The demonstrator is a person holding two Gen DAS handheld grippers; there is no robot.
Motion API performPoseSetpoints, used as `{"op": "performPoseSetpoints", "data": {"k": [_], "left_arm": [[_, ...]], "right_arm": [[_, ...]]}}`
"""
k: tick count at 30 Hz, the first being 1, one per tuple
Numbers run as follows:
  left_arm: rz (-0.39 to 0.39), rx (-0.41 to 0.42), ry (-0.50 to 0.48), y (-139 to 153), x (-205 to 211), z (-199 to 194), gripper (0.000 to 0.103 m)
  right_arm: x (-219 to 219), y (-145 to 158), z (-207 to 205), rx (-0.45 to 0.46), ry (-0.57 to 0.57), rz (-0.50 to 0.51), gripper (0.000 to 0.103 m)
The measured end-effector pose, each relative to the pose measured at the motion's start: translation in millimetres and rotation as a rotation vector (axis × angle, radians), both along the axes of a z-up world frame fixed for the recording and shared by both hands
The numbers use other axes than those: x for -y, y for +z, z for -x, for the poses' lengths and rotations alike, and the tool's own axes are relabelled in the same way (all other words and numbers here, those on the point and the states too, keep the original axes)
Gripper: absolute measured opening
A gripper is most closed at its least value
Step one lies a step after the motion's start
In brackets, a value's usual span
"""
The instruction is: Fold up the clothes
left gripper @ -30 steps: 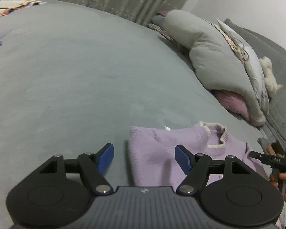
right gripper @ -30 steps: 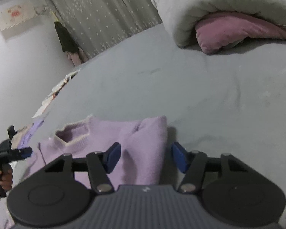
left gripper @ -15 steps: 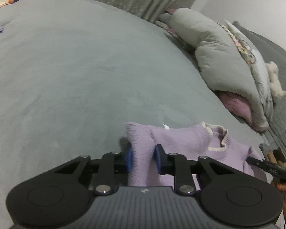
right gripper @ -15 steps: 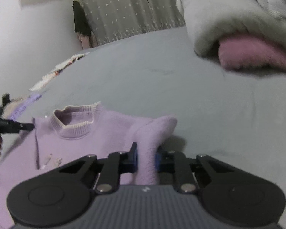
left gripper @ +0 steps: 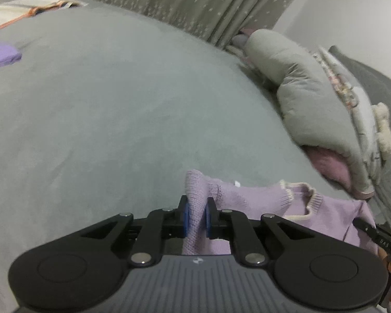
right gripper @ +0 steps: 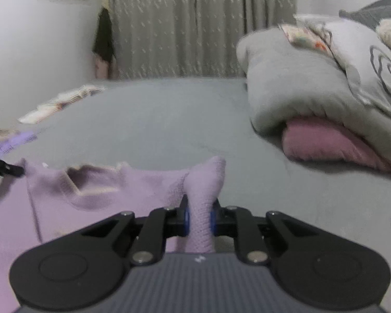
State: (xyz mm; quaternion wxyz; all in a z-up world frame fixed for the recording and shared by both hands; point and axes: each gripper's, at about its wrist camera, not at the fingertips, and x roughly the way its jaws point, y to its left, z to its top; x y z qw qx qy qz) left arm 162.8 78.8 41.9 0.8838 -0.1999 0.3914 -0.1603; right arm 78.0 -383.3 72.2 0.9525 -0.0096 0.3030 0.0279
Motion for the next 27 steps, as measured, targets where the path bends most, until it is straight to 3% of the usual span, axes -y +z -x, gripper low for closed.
{"op": "performPoseSetpoints", "data": {"k": [3,7,9,12,14,18,21,27], "left_arm": [[0.011,-0.011,0.019,-8.9,-0.3,-3.9,0.011],[0.004,0.007,0.055,-6.0,-5.5,-3.7,0.019],[-0.011,0.010,0.076,-5.5,-10.7,-2.8,0.045],[-0.030,0.005,0.085,-4.3,-16.1,0.0,0.050],[-0.043,-0.001,0.087,-1.1,-17.8,3.2,0.056],[-0.087,-0.009,0.098,8.6,-18.7,14.7,0.071],[-0.098,-0.016,0.099,16.0,-22.6,27.7,0.073],[-0.021,-0.047,0.134,25.5,-36.4,59.8,0.076]], "right_arm": [[-4.7,-31.0,-6.1,-0.078,-0.030,0.077,0.013],[-10.1,-25.9,-1.8,-0.048,-0.034,0.097,0.013],[-9.4,-26.2,-0.5,-0.052,-0.033,0.094,0.014],[-5.8,-31.2,-3.7,-0.077,-0.052,0.084,0.027],[-2.1,-26.8,-1.6,-0.068,-0.085,0.065,0.050],[7.3,-8.5,7.7,-0.033,-0.099,-0.019,0.053],[18.6,-1.1,18.8,-0.051,-0.119,-0.103,0.057],[56.9,-11.8,42.5,-0.166,-0.170,-0.306,0.059]]}}
